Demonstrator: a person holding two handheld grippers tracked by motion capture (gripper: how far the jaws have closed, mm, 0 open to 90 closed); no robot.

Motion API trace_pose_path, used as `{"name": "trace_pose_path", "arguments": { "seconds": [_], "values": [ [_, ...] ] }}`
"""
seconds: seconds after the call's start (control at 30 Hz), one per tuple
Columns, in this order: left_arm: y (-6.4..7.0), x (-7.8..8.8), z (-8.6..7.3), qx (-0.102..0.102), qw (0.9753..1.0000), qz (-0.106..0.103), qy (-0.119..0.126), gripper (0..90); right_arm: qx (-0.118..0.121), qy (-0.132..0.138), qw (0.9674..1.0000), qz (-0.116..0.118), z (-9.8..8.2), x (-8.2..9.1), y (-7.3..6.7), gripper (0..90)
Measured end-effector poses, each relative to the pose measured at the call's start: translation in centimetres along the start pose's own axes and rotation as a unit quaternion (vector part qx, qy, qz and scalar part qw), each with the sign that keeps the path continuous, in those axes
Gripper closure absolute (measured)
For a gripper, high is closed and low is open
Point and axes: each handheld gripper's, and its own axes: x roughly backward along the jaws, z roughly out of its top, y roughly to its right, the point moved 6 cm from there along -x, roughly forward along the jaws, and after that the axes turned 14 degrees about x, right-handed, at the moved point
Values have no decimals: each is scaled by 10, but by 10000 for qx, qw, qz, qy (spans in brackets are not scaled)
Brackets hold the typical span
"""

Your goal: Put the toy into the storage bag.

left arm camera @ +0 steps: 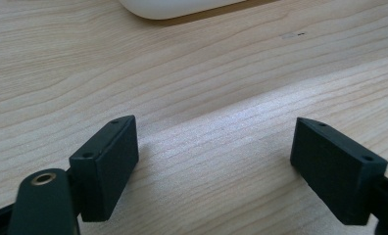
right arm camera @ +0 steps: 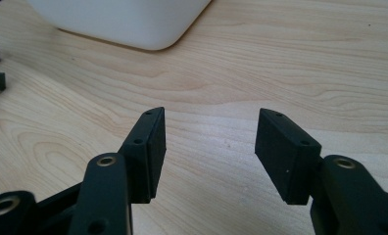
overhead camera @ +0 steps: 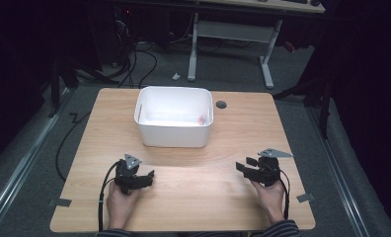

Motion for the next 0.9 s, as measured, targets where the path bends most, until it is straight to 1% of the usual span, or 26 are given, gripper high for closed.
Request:
{"name": "trace_pose_path", "arguments": {
  "seconds": [0.07, 0.17, 0.37, 0.4, 0.53, 0.6, 0.67, 0.7, 0.73, 0.77, 0.83, 0.87, 0.9],
  "values": [
    [0, 0, 0, 0, 10000, 1, -1, 184, -49, -58, 10000, 11, -2, -3, -1, 455],
    [0, 0, 0, 1, 10000, -5, -8, 184, -44, -136, 9999, -17, -7, -9, -2, 455],
    [0, 0, 0, 1, 10000, -5, -8, 184, 50, -296, 9995, -126, -15, -20, -2, 455],
    [0, 0, 0, 1, 10000, -5, -8, 184, 96, -349, 9992, -155, -17, -23, -2, 455],
    [0, 0, 0, 1, 10000, -6, -9, 184, 154, -486, 9984, -247, -26, -34, -4, 454],
    [0, 0, 0, 1, 10000, -6, -8, 184, 258, -449, 9981, -338, -29, -38, -6, 451],
    [0, 0, 0, 1, 10000, -7, -9, 184, 475, -365, 9970, -490, -29, -42, -10, 441],
    [0, 0, 0, -1, 10000, -7, -10, 184, 576, -356, 9961, -558, -29, -43, -11, 439],
    [0, 0, 0, 1, 10000, -8, -9, 184, 694, -428, 9945, -652, -29, -44, -13, 431],
    [0, 0, 0, -1, 10000, -9, -9, 185, 800, -411, 9937, -673, -28, -45, -14, 426],
    [0, 0, 0, -1, 10000, -10, -9, 184, 773, -425, 9937, -688, -28, -45, -14, 407],
    [0, 0, 0, -1, 10000, -10, -9, 185, 688, -430, 9946, -649, -28, -45, -13, 390],
    [0, 0, 0, -1, 10000, -12, -11, 185, 660, -423, 9950, -612, -28, -45, -13, 386]
  ]
}}
